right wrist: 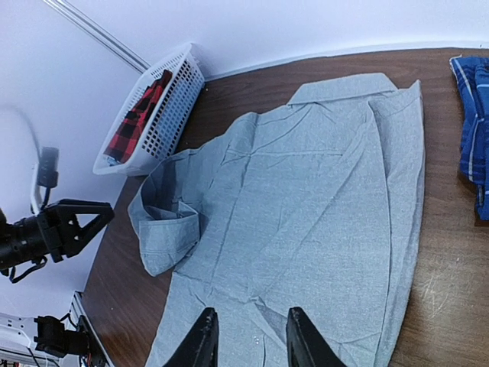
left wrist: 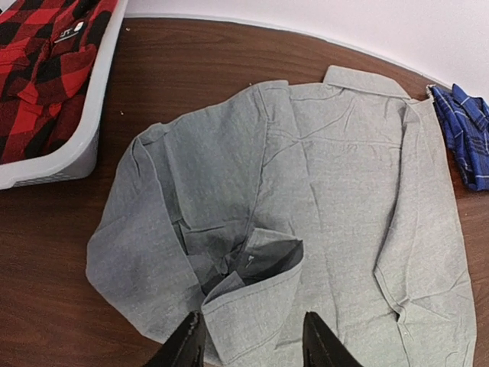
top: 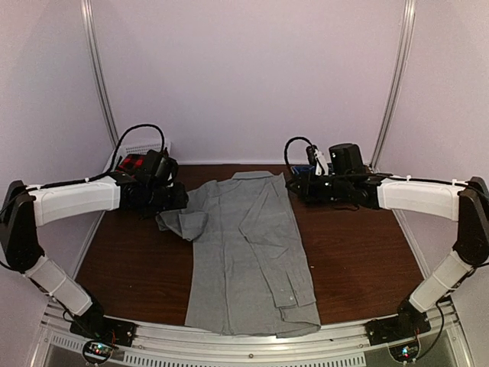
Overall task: Fold and stack the long sleeve shirts
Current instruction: Adjust the sleeve of the 1/3-folded shirt, then pick up the sleeve from the center of the board.
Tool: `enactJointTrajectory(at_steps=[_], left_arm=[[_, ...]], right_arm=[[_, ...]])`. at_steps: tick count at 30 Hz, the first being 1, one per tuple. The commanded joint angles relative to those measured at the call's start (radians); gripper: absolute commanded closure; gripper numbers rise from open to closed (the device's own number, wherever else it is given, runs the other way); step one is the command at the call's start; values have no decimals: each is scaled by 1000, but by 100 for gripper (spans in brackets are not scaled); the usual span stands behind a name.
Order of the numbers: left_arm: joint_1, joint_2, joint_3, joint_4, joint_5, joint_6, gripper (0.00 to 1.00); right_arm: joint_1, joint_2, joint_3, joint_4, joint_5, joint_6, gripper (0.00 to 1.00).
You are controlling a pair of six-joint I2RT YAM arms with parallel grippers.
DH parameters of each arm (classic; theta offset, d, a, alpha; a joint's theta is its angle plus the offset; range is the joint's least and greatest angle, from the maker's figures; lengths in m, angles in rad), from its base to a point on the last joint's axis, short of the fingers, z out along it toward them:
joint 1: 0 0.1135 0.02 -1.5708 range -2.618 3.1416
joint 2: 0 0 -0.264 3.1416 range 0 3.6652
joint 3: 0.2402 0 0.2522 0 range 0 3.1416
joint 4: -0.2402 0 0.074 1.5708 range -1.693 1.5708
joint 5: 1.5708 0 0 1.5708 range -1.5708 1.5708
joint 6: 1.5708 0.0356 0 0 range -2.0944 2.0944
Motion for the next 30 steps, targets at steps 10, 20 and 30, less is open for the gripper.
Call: enactJointTrajectory(at_steps=[10,20,30], left_arm=[[26,98,-59,58,49,1,52],[34,177,-49,115,91,8,52],[40,141,-81,236,212,74,95]], right_arm=[[13,-213,-12,-87,42,-11,65],[18,-288,-32,-85,36,4,65],[41,-304,-56,-57,10,-35,63]])
